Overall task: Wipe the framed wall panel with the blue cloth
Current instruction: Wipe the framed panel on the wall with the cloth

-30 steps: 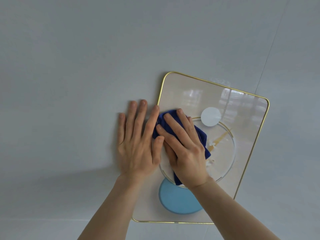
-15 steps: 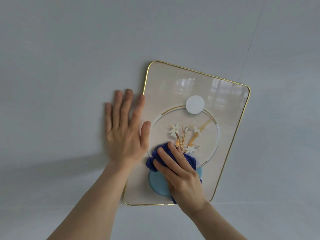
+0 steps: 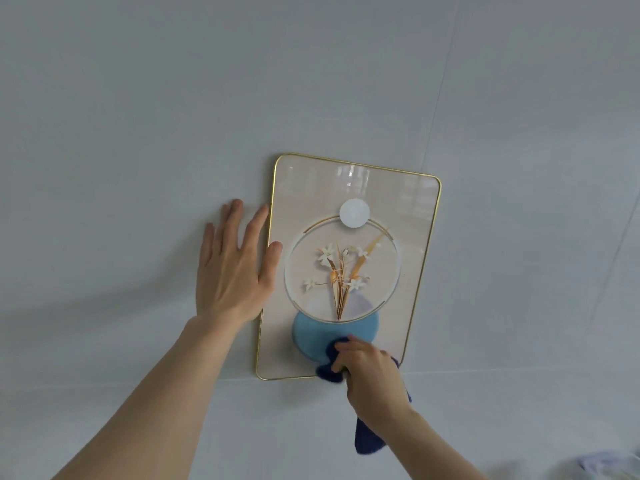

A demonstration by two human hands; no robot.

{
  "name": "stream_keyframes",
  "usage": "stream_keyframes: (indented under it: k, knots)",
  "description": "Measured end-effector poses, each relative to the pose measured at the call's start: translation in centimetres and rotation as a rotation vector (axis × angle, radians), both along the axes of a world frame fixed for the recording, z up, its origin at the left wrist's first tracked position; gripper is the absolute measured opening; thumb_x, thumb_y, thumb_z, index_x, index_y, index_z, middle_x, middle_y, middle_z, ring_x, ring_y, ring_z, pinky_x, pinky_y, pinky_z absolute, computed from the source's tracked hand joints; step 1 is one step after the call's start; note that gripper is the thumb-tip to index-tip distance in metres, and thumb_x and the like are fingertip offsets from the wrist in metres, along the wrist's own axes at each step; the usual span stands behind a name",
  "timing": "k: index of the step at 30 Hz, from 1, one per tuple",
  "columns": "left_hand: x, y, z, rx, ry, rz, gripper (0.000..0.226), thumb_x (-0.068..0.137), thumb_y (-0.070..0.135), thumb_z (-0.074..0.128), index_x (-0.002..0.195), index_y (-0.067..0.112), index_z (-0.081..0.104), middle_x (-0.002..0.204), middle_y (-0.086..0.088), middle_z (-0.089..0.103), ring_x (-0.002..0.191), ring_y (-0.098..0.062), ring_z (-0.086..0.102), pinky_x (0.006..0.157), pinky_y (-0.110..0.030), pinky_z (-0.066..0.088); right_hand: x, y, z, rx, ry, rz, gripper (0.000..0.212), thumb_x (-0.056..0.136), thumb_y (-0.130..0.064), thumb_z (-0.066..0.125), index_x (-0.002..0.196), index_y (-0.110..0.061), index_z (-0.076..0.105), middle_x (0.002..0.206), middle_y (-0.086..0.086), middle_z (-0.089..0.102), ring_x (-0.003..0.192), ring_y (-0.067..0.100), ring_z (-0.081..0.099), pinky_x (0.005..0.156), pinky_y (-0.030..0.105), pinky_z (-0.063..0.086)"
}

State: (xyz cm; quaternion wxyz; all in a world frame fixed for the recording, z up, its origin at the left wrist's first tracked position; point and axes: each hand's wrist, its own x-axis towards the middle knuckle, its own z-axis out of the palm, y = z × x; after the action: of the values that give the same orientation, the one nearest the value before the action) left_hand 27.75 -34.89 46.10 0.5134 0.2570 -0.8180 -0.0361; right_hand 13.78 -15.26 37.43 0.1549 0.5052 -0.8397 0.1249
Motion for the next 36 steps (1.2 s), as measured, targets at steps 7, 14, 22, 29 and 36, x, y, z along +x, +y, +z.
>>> stream_keyframes:
  k: [7,14,22,29,36]
  knots:
    - [3.5,4.5,-4.5,0.106,0.033,-0.062,0.056,0.1,0.051,0.04,0.146,0.022,0.052,0.154,-0.006,0.054,0.143,-0.031,0.047,0.121,-0.047,0.034,0.4,5.5,-1.7,0.088,-0.442,-0.14,0.026,0.075,-0.008,0.074,0.082,-0.033,0.072,0.087,-0.013,0.062,0.081,0.012,0.059,0.06,0.012,0.044]
    - [4.2,8.7,-7.9,0.267,-0.347,-0.447,0.047,0.092,0.05,0.067,0.137,0.044,0.055,0.139,0.027,0.058,0.13,0.0,0.054,0.101,-0.022,0.043,3.2,7.5,1.5,-0.163,-0.788,0.006,0.035,0.077,-0.004,0.083,0.093,-0.019,0.055,0.102,0.013,0.072,0.078,0.021,0.07,0.079,0.041,0.063]
    - [3.7,12.2,-7.8,0.421,-0.423,-0.666,0.034,0.095,0.031,0.072,0.125,0.043,0.062,0.117,0.023,0.074,0.114,-0.004,0.067,0.099,-0.035,0.058,5.4,9.3,3.7,-0.389,-0.997,0.132,0.038,0.075,0.008,0.085,0.096,-0.007,0.057,0.119,0.027,0.068,0.103,0.046,0.074,0.091,0.062,0.063]
    - [2.7,13.9,-7.2,0.381,-0.392,-0.624,0.015,0.098,0.031,0.069,0.109,0.04,0.069,0.104,0.026,0.076,0.104,-0.004,0.069,0.097,-0.036,0.058,4.6,11.0,3.2,-0.443,-1.038,0.165,0.036,0.074,0.004,0.086,0.092,-0.013,0.061,0.112,0.015,0.072,0.103,0.043,0.075,0.092,0.058,0.061]
    - [-0.9,15.3,-6.8,0.265,-0.259,-0.524,0.015,0.098,0.037,0.066,0.098,0.051,0.061,0.097,0.03,0.069,0.093,-0.003,0.066,0.075,-0.012,0.051,1.6,11.6,2.8,-0.422,-0.974,0.119,0.03,0.091,-0.024,0.08,0.117,-0.032,0.068,0.118,-0.002,0.075,0.104,0.019,0.077,0.095,0.044,0.065]
